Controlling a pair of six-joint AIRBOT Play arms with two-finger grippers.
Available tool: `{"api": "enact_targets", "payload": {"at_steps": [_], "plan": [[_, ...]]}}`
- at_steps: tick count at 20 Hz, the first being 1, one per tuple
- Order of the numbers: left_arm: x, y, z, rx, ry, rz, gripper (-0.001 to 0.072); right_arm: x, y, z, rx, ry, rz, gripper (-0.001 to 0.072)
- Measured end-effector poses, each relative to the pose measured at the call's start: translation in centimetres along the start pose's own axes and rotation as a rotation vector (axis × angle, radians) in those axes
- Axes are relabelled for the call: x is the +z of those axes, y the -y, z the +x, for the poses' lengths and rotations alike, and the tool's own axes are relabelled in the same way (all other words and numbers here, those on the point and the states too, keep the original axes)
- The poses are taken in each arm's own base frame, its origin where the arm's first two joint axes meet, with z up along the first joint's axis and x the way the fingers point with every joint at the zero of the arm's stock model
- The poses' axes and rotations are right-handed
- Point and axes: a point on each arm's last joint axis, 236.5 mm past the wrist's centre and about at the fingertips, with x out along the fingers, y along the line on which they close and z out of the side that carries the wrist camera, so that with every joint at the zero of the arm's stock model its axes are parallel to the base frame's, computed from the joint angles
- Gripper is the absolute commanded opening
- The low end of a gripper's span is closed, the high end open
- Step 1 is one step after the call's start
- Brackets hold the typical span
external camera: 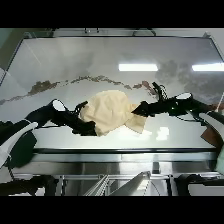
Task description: Fold the shirts.
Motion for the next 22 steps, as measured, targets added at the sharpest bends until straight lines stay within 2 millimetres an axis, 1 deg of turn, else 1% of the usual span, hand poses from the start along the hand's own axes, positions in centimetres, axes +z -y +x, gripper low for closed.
{"api": "enact_targets", "payload": {"at_steps": [1,2,3,4,5,7,9,10,11,13,14,15,16,17,18,19,20,21,22], "plan": [[1.2,1.2,-1.3,-0.020,0.045,0.028,0.0018,0.4,-1.2,-0.6,0.018,0.005,-0.021,0.0016],[2.3,2.8,-3.1,-0.041,0.093,0.068,0.0018,0.8,-2.8,-1.5,0.037,0.015,-0.059,0.0016],[3.4,4.5,-5.5,-0.059,0.148,0.118,0.0018,1.2,-4.6,-2.6,0.055,0.030,-0.104,0.0015],[4.3,6.5,-8.0,-0.075,0.205,0.172,0.0017,1.7,-6.9,-4.1,0.073,0.059,-0.164,0.0015],[4.7,8.5,-11.0,-0.088,0.259,0.230,0.0017,2.1,-9.2,-5.8,0.084,0.095,-0.229,0.0015],[4.7,12.8,-17.1,-0.102,0.371,0.347,0.0018,2.8,-14.4,-9.6,0.097,0.192,-0.374,0.0015],[3.2,17.2,-23.2,-0.103,0.480,0.475,0.0020,2.6,-20.7,-14.3,0.105,0.317,-0.549,0.0015],[1.9,19.5,-26.2,-0.100,0.540,0.547,0.0020,2.3,-23.6,-16.5,0.101,0.384,-0.631,0.0016],[0.6,21.7,-28.9,-0.092,0.598,0.615,0.0021,1.7,-26.9,-19.3,0.090,0.474,-0.722,0.0016],[-2.5,25.2,-33.5,-0.075,0.707,0.731,0.0021,0.2,-32.0,-24.3,0.045,0.646,-0.881,0.0015],[-3.8,26.4,-35.5,-0.063,0.754,0.775,0.0021,-0.8,-34.3,-26.7,0.017,0.733,-0.950,0.0016],[-5.1,27.3,-37.2,-0.044,0.796,0.807,0.0021,-1.7,-35.9,-28.8,-0.011,0.812,-1.003,0.0016],[-5.9,27.7,-38.6,-0.023,0.830,0.828,0.0021,-2.4,-37.1,-30.5,-0.037,0.879,-1.042,0.0016],[-6.4,27.9,-39.7,-0.002,0.853,0.840,0.0021,-2.6,-37.8,-31.8,-0.068,0.933,-1.069,0.0016],[-6.3,28.0,-40.8,0.013,0.877,0.845,0.0021,-2.4,-37.9,-32.5,-0.097,0.966,-1.079,0.0016],[-5.8,27.8,-41.6,0.027,0.893,0.841,0.0021,-1.5,-37.6,-33.0,-0.130,0.987,-1.078,0.0016],[-4.8,27.3,-42.2,0.041,0.897,0.829,0.0021,-0.3,-36.9,-32.9,-0.160,0.989,-1.072,0.0016],[-3.3,26.6,-42.5,0.049,0.893,0.813,0.0021,1.6,-35.6,-32.3,-0.194,0.974,-1.057,0.0016],[-1.4,25.3,-42.2,0.054,0.869,0.790,0.0021,3.9,-33.8,-31.3,-0.227,0.948,-1.031,0.0016]]}}
